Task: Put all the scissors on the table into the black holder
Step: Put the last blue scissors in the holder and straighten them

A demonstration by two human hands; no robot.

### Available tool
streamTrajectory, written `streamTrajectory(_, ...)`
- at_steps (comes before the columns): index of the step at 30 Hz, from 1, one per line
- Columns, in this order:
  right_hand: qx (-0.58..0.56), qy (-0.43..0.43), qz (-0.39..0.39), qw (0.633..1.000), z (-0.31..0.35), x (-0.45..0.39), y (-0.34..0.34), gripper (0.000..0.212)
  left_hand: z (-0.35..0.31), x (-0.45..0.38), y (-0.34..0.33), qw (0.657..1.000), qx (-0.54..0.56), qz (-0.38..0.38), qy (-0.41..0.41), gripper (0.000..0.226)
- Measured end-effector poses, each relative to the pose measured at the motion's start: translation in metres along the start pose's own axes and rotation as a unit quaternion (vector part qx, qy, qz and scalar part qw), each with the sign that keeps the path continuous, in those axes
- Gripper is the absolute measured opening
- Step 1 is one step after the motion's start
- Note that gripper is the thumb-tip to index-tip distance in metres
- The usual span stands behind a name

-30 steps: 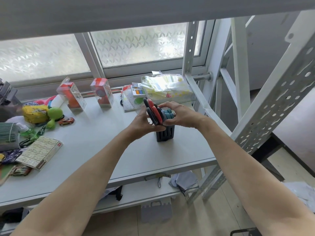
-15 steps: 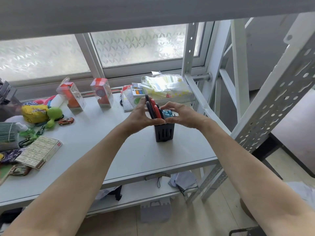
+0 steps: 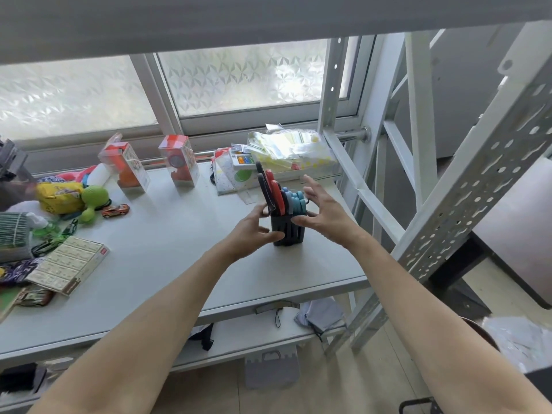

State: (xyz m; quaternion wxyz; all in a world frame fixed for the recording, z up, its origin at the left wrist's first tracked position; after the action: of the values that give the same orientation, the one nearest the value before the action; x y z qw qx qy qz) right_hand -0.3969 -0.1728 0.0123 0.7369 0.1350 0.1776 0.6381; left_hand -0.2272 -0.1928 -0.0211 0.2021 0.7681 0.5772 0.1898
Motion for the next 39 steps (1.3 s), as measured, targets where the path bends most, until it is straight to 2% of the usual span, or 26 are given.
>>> streamTrajectory(4,-0.009,-0.035,-0.012,0.999,-0.016,0.003,-0.002,0.104,-0.002,0.001,-0.001,0.998,0.064,-0.024,0.012,0.089)
streamTrajectory(6,0.013,-0.067,-0.001,0.998,-0.028,0.002,-0.005,0.104,-0.011,-0.002,0.006,0.994,0.102,-0.040,-0.001,0.085)
streamTrajectory(10,0.059,-0.098,0.018,0.993,-0.043,0.002,-0.019,0.078,-0.016,-0.005,0.009,0.990,0.136,-0.025,0.013,0.065)
streamTrajectory(12,0.056,-0.092,0.006,0.994,-0.045,0.001,-0.026,0.069,-0.009,-0.004,0.007,0.991,0.131,-0.029,0.027,0.063)
streamTrajectory(20,0.039,-0.080,-0.019,0.996,-0.046,-0.012,-0.045,0.071,0.011,-0.014,0.003,0.987,0.106,-0.083,0.085,0.065)
streamTrajectory(23,0.033,-0.078,-0.022,0.996,-0.046,-0.016,-0.049,0.071,0.020,-0.016,-0.003,0.986,0.082,-0.076,0.123,0.061)
streamTrajectory(30,0.038,-0.086,-0.039,0.995,-0.053,-0.012,-0.052,0.066,0.029,-0.014,-0.006,0.988,0.056,-0.067,0.128,0.063)
streamTrajectory(39,0.097,-0.112,-0.066,0.987,-0.055,-0.003,-0.047,0.073,0.034,-0.001,-0.003,0.989,0.018,-0.040,0.140,0.068)
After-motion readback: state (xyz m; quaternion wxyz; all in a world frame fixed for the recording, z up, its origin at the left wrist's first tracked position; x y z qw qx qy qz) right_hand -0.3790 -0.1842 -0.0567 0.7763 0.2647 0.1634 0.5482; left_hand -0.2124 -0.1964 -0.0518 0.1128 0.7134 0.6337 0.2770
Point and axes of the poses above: each hand's wrist, its own x-axis away from the middle knuckle, its own y-axis out of the back of the hand, z = x × y, the point moved 7 cm from there along -x, towards the middle knuckle, and after that the axes turned 13 degrees about -z, right-handed, at the moved point
